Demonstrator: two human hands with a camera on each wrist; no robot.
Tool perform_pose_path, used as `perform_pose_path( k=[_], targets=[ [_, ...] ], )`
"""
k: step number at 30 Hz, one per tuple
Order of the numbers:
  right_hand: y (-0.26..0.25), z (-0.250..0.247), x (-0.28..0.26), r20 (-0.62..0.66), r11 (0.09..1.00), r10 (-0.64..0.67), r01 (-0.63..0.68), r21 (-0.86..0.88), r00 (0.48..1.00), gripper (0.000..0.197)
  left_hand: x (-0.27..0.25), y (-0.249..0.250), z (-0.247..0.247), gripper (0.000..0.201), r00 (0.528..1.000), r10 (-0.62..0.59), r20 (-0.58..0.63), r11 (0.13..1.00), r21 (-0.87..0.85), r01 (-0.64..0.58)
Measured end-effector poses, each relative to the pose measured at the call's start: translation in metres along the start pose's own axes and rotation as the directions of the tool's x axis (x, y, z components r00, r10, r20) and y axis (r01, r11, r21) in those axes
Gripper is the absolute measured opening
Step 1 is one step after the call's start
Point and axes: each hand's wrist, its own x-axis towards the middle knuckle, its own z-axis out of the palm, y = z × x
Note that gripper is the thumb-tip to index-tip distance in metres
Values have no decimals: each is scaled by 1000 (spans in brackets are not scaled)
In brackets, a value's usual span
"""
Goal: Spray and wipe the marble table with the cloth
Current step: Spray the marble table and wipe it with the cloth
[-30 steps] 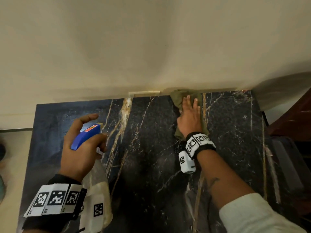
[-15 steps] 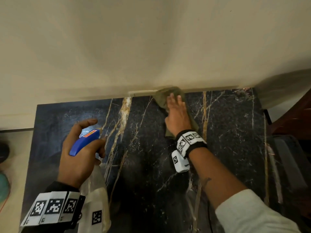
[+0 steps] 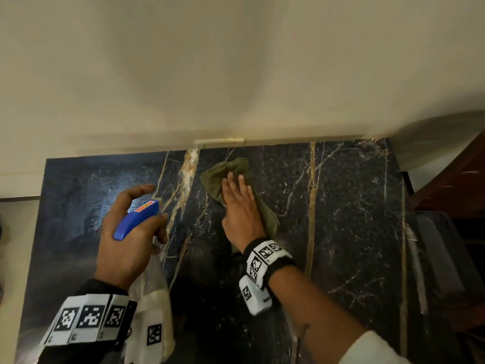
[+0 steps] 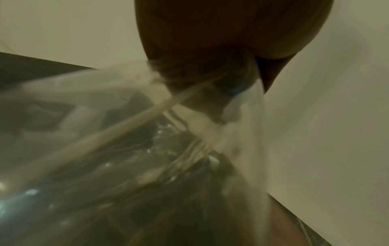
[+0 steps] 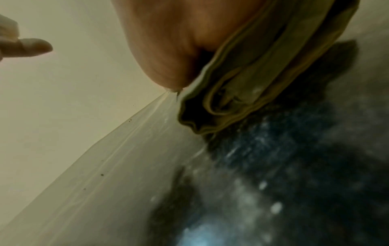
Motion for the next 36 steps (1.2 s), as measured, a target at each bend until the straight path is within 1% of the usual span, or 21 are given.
perform_pose_path(
  k=[1, 2, 4, 6, 8, 10, 12, 14, 16, 18, 20, 21, 22, 24, 26, 27, 29, 31, 33, 36],
  targets=[
    [10, -5, 1, 5, 1000, -13, 13, -2, 1000, 85, 0, -2, 2, 47, 1000, 0, 6, 1000, 5, 0],
    [22, -10, 2, -4, 1000, 4, -4, 7, 1000, 85, 0, -4, 3, 47, 1000, 2, 13, 1000, 20, -2],
    [47, -20, 0, -66, 990, 141, -139, 37, 988, 84, -3, -7, 3, 49, 1000, 4, 22, 999, 40, -5],
    [64, -26, -7, -130, 963, 271, -268, 43, 954, 82, -6, -8, 1, 51, 1000, 7, 30, 999, 50, -9],
    [63, -26, -11, -127, 948, 318, -316, 33, 940, 78, -11, -8, -2, 51, 999, 7, 38, 999, 44, -9],
    [44, -21, -10, -130, 941, 337, -333, 53, 932, 75, -15, -9, -5, 49, 999, 2, 36, 1000, 31, -3],
    [9, -6, -19, -122, 942, 328, -315, 113, 937, 77, -19, -9, -7, 49, 999, -4, 36, 1000, 24, 3],
    [-28, 15, -40, -68, 961, 240, -227, 156, 968, 83, -25, -10, -10, 49, 999, -5, 41, 1000, 20, 4],
    [-51, 32, -62, 13, 979, 143, -143, 143, 990, 86, -32, -12, -13, 50, 999, -10, 41, 1000, 28, 9],
    [-50, 32, -70, 19, 987, 88, -89, 131, 996, 87, -38, -12, -19, 49, 999, -12, 53, 999, 39, 10],
    [-33, 23, -67, -15, 989, 92, -89, 118, 996, 86, -41, -10, -25, 48, 997, -8, 75, 999, 38, 5],
    [-19, 17, -64, -44, 985, 128, -122, 119, 991, 85, -41, -9, -27, 48, 996, 4, 88, 1000, 27, -6],
    [-8, 11, -69, -65, 975, 197, -189, 115, 978, 84, -47, -7, -31, 46, 995, 2, 96, 1000, 19, -4],
    [19, 0, -73, -134, 941, 334, -322, 104, 933, 83, -48, -6, -34, 43, 995, 15, 101, 1000, 2, -15],
    [25, 3, -87, -161, 918, 396, -393, 50, 904, 81, -58, -13, -43, 42, 995, 0, 99, 1000, -2, 0],
    [21, 5, -89, -177, 916, 398, -400, 22, 900, 80, -61, -14, -44, 43, 995, -3, 97, 1000, -1, 3],
    [-2, 19, -95, -183, 930, 362, -368, -3, 914, 80, -70, -19, -48, 43, 995, -14, 98, 1000, 13, 13],
    [-33, 37, -106, -128, 960, 280, -281, 9, 951, 83, -78, -24, -50, 44, 994, -18, 107, 999, 38, 14],
    [-54, 53, -125, -55, 986, 169, -169, 11, 984, 87, -87, -27, -50, 45, 994, -19, 103, 998, 60, 12],
    [-54, 56, -139, -7, 996, 87, -87, 10, 996, 91, -95, -29, -51, 45, 993, -3, 122, 996, 89, -7]
  ],
)
